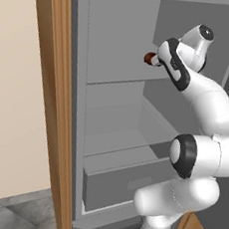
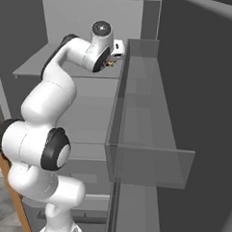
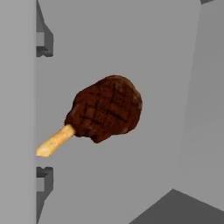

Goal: Take the cheese, steak, and lemon wedge from the fridge and place them on the plate on the dining counter to create an appetizer plate.

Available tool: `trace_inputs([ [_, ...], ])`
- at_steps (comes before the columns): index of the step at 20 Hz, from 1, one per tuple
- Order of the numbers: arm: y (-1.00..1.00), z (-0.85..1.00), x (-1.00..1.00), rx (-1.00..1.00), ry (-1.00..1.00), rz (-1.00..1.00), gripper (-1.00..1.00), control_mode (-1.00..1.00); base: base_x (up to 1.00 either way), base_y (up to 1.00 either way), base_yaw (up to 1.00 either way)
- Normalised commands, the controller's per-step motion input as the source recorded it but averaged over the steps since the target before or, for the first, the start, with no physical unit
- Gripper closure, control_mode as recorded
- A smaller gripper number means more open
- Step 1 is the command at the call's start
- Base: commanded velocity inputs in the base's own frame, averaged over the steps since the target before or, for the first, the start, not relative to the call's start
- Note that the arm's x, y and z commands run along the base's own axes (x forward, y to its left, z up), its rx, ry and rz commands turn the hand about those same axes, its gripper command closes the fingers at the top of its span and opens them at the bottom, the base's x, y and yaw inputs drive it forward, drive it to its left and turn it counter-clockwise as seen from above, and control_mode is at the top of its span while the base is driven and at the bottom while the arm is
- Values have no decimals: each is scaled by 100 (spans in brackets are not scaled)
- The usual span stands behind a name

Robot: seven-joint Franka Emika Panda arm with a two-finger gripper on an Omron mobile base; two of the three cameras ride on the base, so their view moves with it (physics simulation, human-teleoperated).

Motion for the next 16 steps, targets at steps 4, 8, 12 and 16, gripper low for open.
trace_inputs([
  [4, 0, -18, 31, -2, 3, 7, -100, -100, 0, 0, 0],
  [8, 0, -13, 30, 0, 3, 8, -100, -100, 0, 0, 0],
  [12, 0, -12, 29, 0, 2, 9, -100, -100, 0, 0, 0],
  [16, 0, -21, 26, -2, 2, 10, -100, -100, 0, 0, 0],
])
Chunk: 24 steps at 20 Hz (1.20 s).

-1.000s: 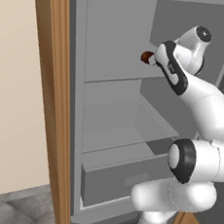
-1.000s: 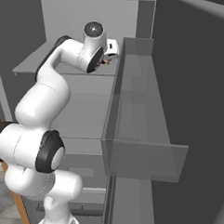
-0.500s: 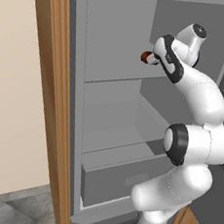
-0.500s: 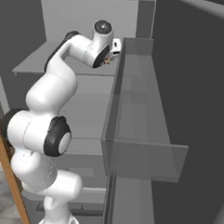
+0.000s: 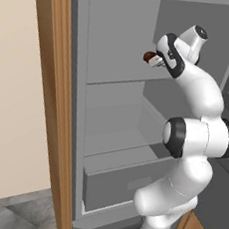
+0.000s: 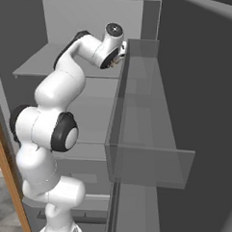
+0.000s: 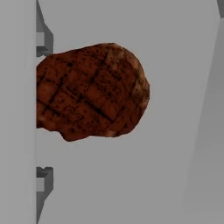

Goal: Take the cheese, steak, and lemon wedge from the fridge and place them on the plate on the dining counter to create an appetizer plate.

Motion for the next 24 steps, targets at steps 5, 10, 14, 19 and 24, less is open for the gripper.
trace_inputs([
  [5, 3, -25, 16, -3, 2, 10, -100, -100, 0, 0, 0],
  [10, 26, -28, 29, -7, 0, 8, -100, -100, 0, 0, 0],
  [14, 40, -39, 42, -10, 4, 6, -100, -100, 0, 0, 0],
  [19, 42, -48, 23, -12, 6, 4, -100, -100, 0, 0, 0],
  [24, 21, -58, 7, -12, 7, 2, -100, -100, 0, 0, 0],
])
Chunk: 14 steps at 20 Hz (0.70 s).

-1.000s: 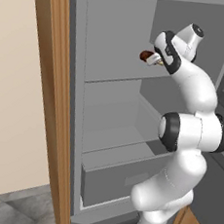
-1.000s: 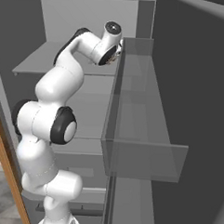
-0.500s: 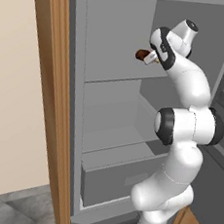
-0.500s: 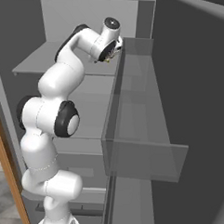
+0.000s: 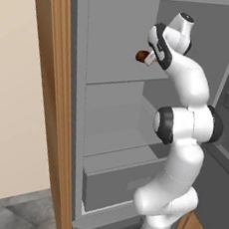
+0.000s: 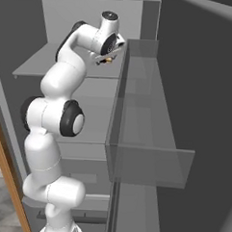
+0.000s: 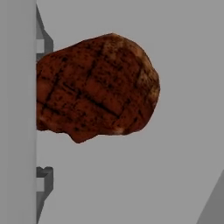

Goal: Take the cheese, steak, and lemon wedge from the fridge and place them on the plate on the dining counter to create an appetizer plate.

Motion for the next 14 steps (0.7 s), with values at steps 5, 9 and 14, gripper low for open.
trace_inputs([
  [5, 0, -50, 0, -11, 4, 0, -100, -100, 0, 0, 0],
  [9, 1, -37, 0, -4, -3, 0, 100, -100, 0, 0, 0],
  [14, 1, -36, -23, 0, -16, 0, 100, -100, 0, 0, 0],
])
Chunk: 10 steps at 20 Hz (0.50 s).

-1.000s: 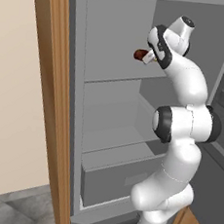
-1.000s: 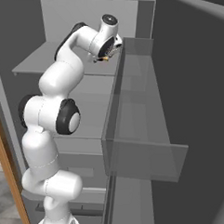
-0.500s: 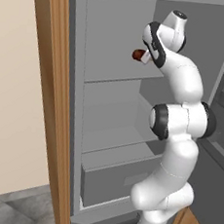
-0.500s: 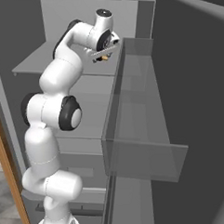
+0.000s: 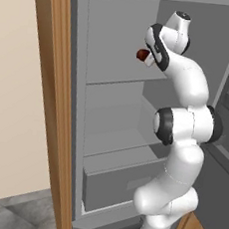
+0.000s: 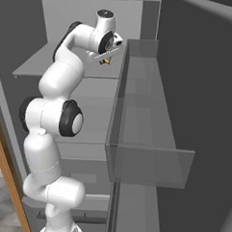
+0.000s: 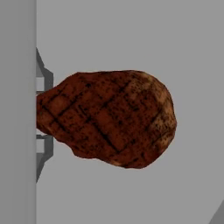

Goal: Take the cheese, steak, and lemon wedge from the fridge and place them on the plate on the dining counter to create an appetizer plate.

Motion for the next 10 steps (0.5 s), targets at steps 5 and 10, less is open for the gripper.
trace_inputs([
  [5, 9, -11, -48, 0, -5, 0, 100, -100, 0, 0, 0],
  [10, 42, -2, -73, -1, -1, 0, 100, -100, 0, 0, 0],
])
